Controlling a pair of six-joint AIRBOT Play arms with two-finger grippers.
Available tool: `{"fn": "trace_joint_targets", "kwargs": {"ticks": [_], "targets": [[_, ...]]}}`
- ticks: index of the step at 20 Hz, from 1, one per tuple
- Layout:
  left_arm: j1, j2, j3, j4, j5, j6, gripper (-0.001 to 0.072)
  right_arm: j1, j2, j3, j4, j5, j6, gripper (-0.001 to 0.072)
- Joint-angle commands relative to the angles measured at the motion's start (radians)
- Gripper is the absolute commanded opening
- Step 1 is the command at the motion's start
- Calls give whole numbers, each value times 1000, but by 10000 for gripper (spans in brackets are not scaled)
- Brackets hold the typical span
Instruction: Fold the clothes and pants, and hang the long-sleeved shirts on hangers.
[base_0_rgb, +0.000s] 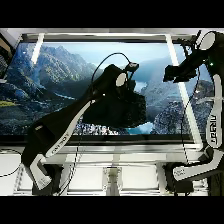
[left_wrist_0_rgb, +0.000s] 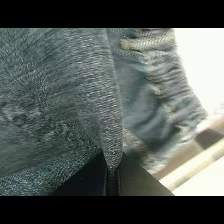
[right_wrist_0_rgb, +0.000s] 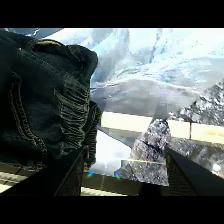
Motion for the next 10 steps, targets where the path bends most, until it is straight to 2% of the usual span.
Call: {"fn": "trace_joint_targets", "kwargs": {"ticks": [1, 4, 5, 7, 8, 10], "targets": [[-11, -51, 0, -157, 47, -15, 43, -1, 0, 0, 0, 1, 0, 552], [-20, -69, 1, -193, 85, -16, 48, -1, 0, 0, 2, 2, 1, 553], [-21, -69, 1, -200, 95, -16, 174, -1, 0, 0, 5, 3, 1, 553], [-20, -69, 1, -235, 109, -15, 517, -1, 0, 0, 10, 4, 0, 554], [-19, -69, 1, -252, 112, -14, 617, -1, 0, 0, 11, 4, 0, 558], [-19, -69, 1, -290, 113, 3, 622, -1, 0, 0, 11, 5, 0, 648]]}}
